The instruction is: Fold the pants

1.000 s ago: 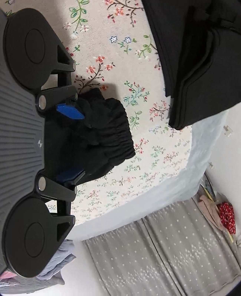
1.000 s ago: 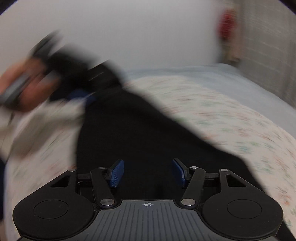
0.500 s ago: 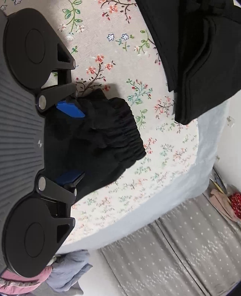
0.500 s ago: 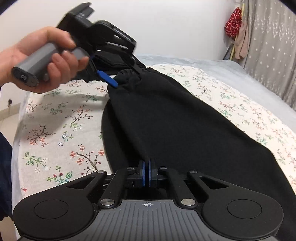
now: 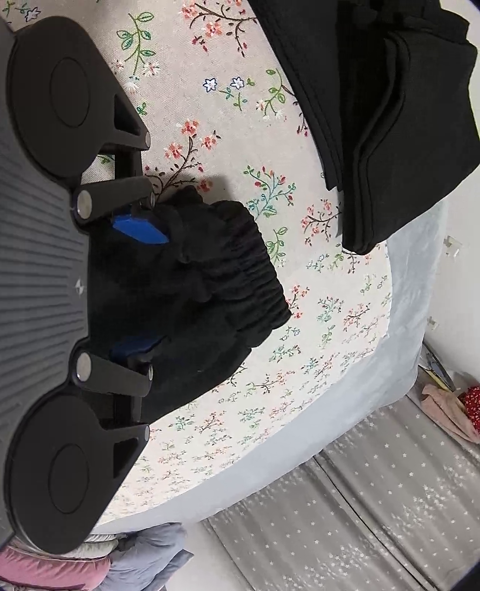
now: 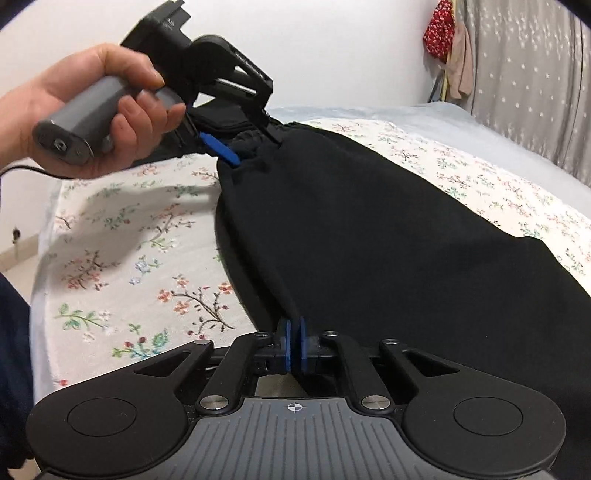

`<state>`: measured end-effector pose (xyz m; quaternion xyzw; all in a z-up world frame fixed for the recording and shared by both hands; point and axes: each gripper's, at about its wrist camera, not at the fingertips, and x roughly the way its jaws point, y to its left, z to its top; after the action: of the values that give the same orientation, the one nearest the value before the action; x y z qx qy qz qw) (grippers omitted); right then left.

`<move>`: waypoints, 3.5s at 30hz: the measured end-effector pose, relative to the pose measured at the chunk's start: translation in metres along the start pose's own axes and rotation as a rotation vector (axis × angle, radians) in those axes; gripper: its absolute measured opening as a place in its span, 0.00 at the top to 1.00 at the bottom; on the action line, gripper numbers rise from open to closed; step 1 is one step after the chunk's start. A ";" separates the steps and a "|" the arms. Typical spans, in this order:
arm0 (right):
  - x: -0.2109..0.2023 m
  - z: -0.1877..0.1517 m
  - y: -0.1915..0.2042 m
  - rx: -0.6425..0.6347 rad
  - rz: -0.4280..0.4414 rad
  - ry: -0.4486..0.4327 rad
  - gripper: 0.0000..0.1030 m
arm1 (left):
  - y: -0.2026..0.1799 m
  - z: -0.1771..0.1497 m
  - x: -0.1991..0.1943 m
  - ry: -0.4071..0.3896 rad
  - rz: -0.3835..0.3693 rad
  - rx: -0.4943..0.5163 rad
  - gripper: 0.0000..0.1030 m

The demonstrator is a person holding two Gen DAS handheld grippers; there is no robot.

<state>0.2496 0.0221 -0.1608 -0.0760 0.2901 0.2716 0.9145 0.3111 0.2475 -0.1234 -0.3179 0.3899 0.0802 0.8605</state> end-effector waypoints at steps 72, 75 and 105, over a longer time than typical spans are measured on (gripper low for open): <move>-0.385 -0.322 -0.282 1.368 -0.431 -0.343 0.33 | -0.227 -0.240 0.008 0.022 -0.143 0.840 0.16; -0.378 -0.325 -0.283 1.427 -0.366 -0.400 0.66 | -0.249 -0.276 0.013 0.055 -0.197 0.895 0.16; -0.351 -0.338 -0.289 1.544 -0.341 -0.625 0.49 | -0.246 -0.343 0.040 0.060 -0.225 1.026 0.09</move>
<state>0.0006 -0.4797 -0.2425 0.6051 0.1127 -0.1354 0.7764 0.2211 -0.1592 -0.2028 0.1023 0.3668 -0.2230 0.8974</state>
